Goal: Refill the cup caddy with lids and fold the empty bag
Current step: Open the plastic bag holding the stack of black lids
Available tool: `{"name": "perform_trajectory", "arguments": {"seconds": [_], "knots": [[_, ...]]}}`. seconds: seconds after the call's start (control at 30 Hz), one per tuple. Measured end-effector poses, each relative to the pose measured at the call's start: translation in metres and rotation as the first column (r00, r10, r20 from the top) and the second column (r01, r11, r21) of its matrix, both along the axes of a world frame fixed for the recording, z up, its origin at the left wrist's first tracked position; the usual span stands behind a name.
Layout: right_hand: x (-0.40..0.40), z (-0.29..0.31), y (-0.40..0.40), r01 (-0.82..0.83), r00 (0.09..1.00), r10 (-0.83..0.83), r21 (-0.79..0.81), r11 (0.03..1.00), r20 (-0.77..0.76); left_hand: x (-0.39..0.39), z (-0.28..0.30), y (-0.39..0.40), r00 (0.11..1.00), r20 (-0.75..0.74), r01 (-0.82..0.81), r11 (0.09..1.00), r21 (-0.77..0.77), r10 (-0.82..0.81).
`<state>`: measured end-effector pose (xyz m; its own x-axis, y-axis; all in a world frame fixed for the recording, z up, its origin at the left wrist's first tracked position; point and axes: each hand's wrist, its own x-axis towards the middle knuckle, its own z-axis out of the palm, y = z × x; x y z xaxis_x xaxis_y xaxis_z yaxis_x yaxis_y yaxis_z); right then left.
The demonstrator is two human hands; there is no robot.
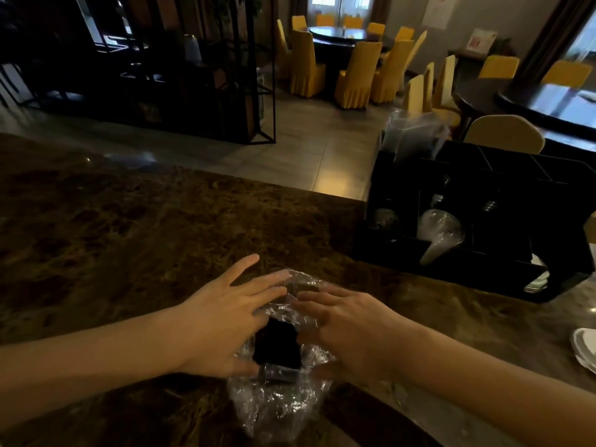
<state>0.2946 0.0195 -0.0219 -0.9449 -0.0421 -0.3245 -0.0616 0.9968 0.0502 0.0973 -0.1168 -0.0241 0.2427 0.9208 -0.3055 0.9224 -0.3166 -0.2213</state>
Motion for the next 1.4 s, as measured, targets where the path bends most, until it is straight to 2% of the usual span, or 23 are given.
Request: {"name": "perform_trajectory", "arguments": {"seconds": [0.13,0.37,0.47,0.57,0.7,0.83,0.93,1.13,1.3,1.4], "knots": [[0.003,-0.012,-0.004,0.079,0.997,-0.08,-0.086,0.993,-0.012,-0.001,-0.014,-0.003,0.989,0.127,-0.077,0.997,0.01,0.076],[-0.002,-0.041,-0.004,0.147,0.987,-0.152,-0.089,0.985,-0.051,-0.011,-0.047,0.001,0.959,0.246,-0.149,0.989,0.013,0.141],[-0.002,-0.055,-0.004,0.223,0.967,-0.239,-0.156,0.962,-0.093,-0.02,-0.064,0.0,0.925,0.336,-0.176,0.984,-0.03,0.175],[-0.004,-0.068,-0.004,0.273,0.95,-0.299,-0.227,0.935,-0.089,-0.027,-0.079,0.0,0.853,0.457,-0.216,0.968,-0.125,0.25],[-0.005,-0.081,-0.006,0.346,0.917,-0.392,-0.341,0.874,-0.075,-0.033,-0.096,0.0,0.69,0.639,-0.266,0.94,-0.212,0.339],[-0.008,-0.091,-0.005,0.409,0.894,-0.447,-0.388,0.826,-0.01,-0.038,-0.114,-0.001,0.595,0.691,-0.316,0.91,-0.27,0.412],[-0.01,-0.097,-0.002,0.437,0.881,-0.473,-0.437,0.786,0.029,-0.04,-0.125,-0.004,0.631,0.658,-0.315,0.911,-0.267,0.411],[-0.006,-0.107,0.005,0.438,0.862,-0.503,-0.589,0.679,0.062,-0.035,-0.141,-0.015,0.814,0.484,-0.295,0.946,-0.133,0.321],[-0.003,-0.105,0.004,0.439,0.846,-0.531,-0.633,0.638,0.051,-0.035,-0.137,-0.016,0.789,0.532,-0.295,0.949,-0.108,0.306],[-0.003,-0.095,-0.001,0.438,0.853,-0.52,-0.602,0.668,0.044,-0.03,-0.138,-0.016,0.79,0.526,-0.307,0.946,-0.105,0.315]]}}
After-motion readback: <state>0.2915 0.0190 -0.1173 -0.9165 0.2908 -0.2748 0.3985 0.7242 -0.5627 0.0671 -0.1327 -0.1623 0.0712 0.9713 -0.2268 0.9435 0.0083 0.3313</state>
